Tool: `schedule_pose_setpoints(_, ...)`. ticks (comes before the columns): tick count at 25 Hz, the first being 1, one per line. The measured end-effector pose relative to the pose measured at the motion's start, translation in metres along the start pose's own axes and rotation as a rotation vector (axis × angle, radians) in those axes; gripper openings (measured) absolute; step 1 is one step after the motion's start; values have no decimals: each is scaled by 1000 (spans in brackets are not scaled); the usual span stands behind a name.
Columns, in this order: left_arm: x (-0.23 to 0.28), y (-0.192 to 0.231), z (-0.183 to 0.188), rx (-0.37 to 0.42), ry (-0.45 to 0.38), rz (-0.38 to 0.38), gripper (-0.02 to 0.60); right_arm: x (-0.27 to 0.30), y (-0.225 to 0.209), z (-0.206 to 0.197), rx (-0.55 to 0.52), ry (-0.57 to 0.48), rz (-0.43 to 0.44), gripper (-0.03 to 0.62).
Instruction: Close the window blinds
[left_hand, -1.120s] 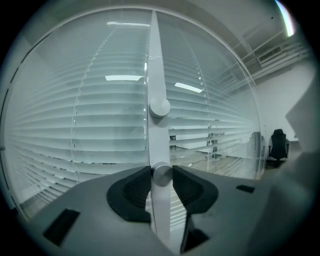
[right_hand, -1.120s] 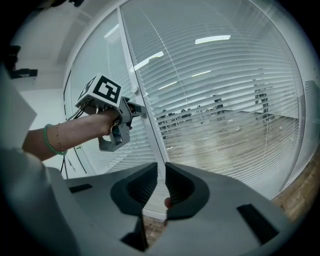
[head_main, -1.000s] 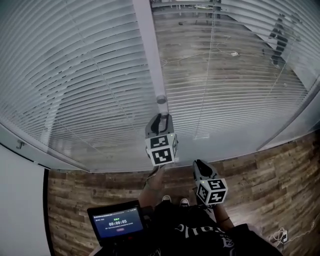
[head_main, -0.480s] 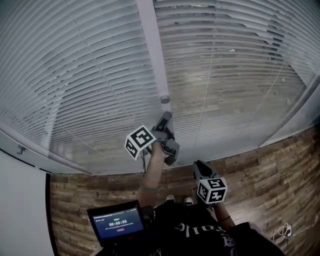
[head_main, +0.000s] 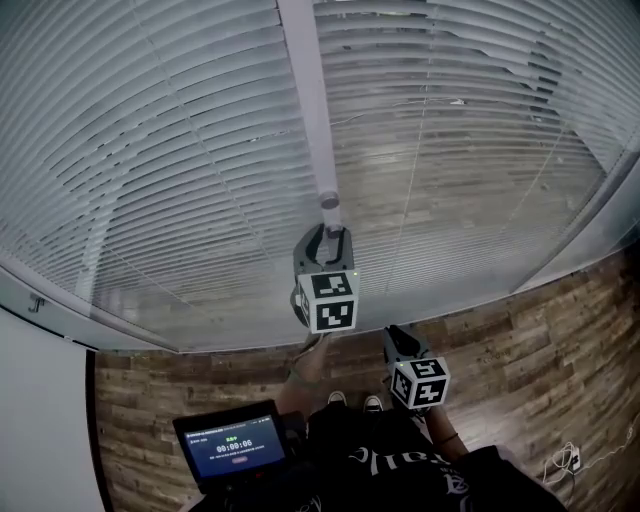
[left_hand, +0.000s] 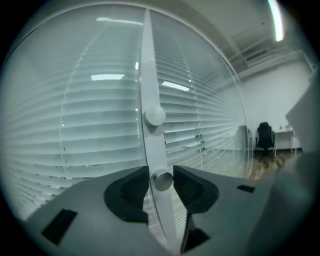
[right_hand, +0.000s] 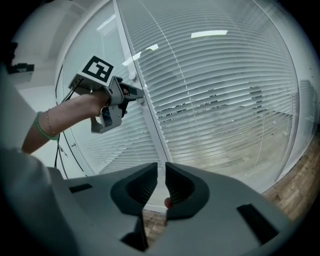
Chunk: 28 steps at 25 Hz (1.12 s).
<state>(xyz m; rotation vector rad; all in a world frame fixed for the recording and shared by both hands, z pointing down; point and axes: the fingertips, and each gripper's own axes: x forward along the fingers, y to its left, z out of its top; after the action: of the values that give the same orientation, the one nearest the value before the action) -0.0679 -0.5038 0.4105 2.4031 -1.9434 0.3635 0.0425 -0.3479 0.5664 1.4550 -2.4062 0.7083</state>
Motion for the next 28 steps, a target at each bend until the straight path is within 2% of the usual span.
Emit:
schedule_pose_setpoints(2,2,-1,-2,73,-5,30,143,1,-1,-2,2,6,-2,60)
schedule_pose_setpoints(7,3,-4,-4,165,-13,84,144,0,-9,-3,9,10,-18,60)
schedule_pose_setpoints(10,4,-7,-7,267,-16,135,133,0,-11,-2,16,13,-22,60)
schedule_pose_setpoints(11,4,-7,-7,280,-21,146,129,0,-11,-2,16,13,-23,61)
schedule_pose_setpoints(13,3,-5,-7,240,-32,140,129,0,-12,-3,16,14,-25,60)
schedule_pose_setpoints(15,3,-2,-7,119,-32,103,128,0,-14,-4,21,18,-30,61)
schedule_pose_setpoints(16,3,-1,-7,26,-30,78,127,0,-16,-5,26,21,-32,61)
schedule_pose_setpoints(22,0,7,-7,-621,-19,-73,124,4,-12,-6,31,26,-13,60)
schedule_pose_setpoints(28,6,6,-16,-1268,-31,-295,123,7,-6,-7,20,32,6,61)
